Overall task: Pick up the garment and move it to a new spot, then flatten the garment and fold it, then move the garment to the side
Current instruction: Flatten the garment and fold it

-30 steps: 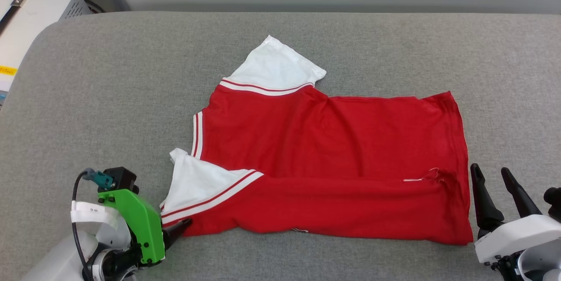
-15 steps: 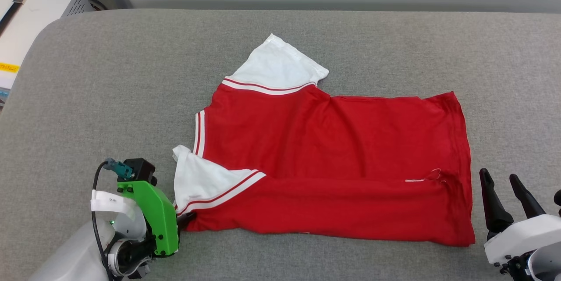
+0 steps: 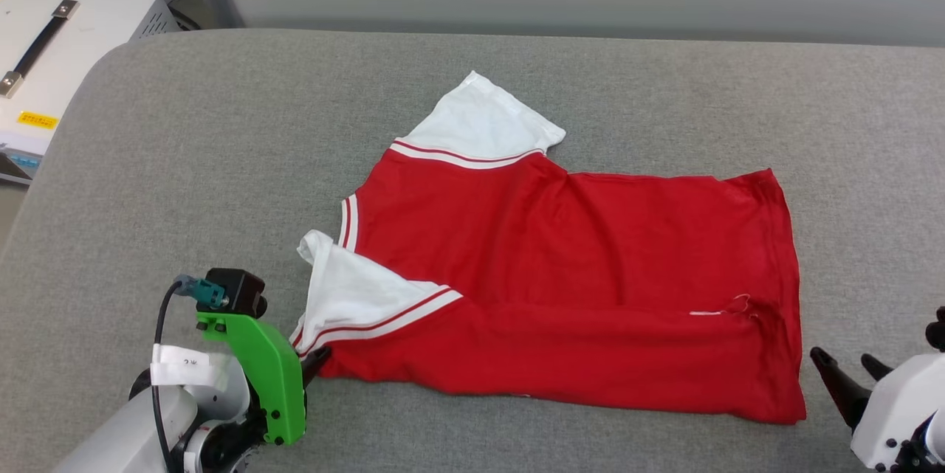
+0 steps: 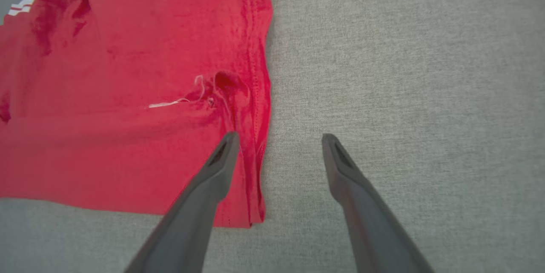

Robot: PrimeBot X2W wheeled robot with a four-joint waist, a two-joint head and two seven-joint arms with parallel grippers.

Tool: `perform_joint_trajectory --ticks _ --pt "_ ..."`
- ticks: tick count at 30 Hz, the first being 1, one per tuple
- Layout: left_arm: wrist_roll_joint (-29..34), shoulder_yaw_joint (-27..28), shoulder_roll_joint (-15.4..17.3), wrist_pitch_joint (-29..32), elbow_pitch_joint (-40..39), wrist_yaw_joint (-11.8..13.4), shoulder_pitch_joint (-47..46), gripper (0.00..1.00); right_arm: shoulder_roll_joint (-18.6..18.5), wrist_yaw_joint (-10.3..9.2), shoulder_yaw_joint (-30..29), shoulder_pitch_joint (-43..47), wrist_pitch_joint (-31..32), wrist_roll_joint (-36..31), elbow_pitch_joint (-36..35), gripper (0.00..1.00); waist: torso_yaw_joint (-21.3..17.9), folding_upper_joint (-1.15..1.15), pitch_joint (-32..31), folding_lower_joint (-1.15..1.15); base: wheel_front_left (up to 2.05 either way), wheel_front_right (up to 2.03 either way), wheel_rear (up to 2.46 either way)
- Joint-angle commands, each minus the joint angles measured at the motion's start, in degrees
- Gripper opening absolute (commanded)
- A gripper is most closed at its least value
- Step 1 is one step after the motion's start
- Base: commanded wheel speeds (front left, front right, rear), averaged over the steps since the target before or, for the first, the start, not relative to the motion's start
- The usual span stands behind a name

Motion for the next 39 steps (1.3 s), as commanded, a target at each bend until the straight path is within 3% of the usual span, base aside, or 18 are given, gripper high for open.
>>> perform_joint_trajectory --ticks 1,7,19,20,21,22,32,39 --pt "0.51 0.31 0.65 -0.31 -1.43 0.65 0.5 0.0 -0.47 -0.45 0.68 0.34 2.4 0.39 -0.71 1.0 0.28 0.0 0.61 0.0 0.0 0.0 0.0" --pt "1.14 0.53 1.54 -0.22 -6.19 2.5 0.74 0.0 -0.32 -0.45 3.71 -0.83 10.5 0.44 -1.29 1.0 0.79 0.0 2.41 0.0 0.0 0.0 0.0" --pt "1.06 0.66 1.24 -0.87 -7.6 2.5 0.72 0.0 1.28 -0.45 7.19 -3.17 13.26 -0.09 6.7 1.0 1.28 0.0 5.58 0.0 0.0 0.0 0.0" --pt "1.05 0.66 1.2 -0.95 -7.51 2.5 0.73 0.0 1.69 -0.45 7.56 -3.31 13.55 0.13 7.16 0.7 1.26 0.0 5.61 0.0 0.0 0.0 0.0" --pt "1.03 0.68 1.16 -1.02 -7.44 2.52 0.75 0.0 1.88 -0.45 7.98 -3.45 13.7 0.22 7.37 0.23 1.24 0.0 5.6 0.0 0.0 0.0 0.0" --pt "1.06 0.74 1.11 -1.22 -7.36 2.58 0.79 0.0 2.04 -0.45 8.29 -3.6 13.79 0.31 7.58 0.0 1.2 0.0 5.52 0.0 0.0 0.0 0.0" --pt "1.68 0.98 1.54 -3.32 -8.92 2.79 2.15 0.0 0.05 -0.45 7.94 -5.19 12.6 0.51 5.73 0.0 1.26 0.0 2.07 0.0 0.0 0.0 0.0" --pt "2.06 0.86 3.15 -4.05 -11.86 4.79 5.3 0.0 -0.46 -0.45 8.59 -4.11 13.16 1.08 3.93 0.0 1.12 0.0 -2.23 0.0 0.0 0.0 0.0"
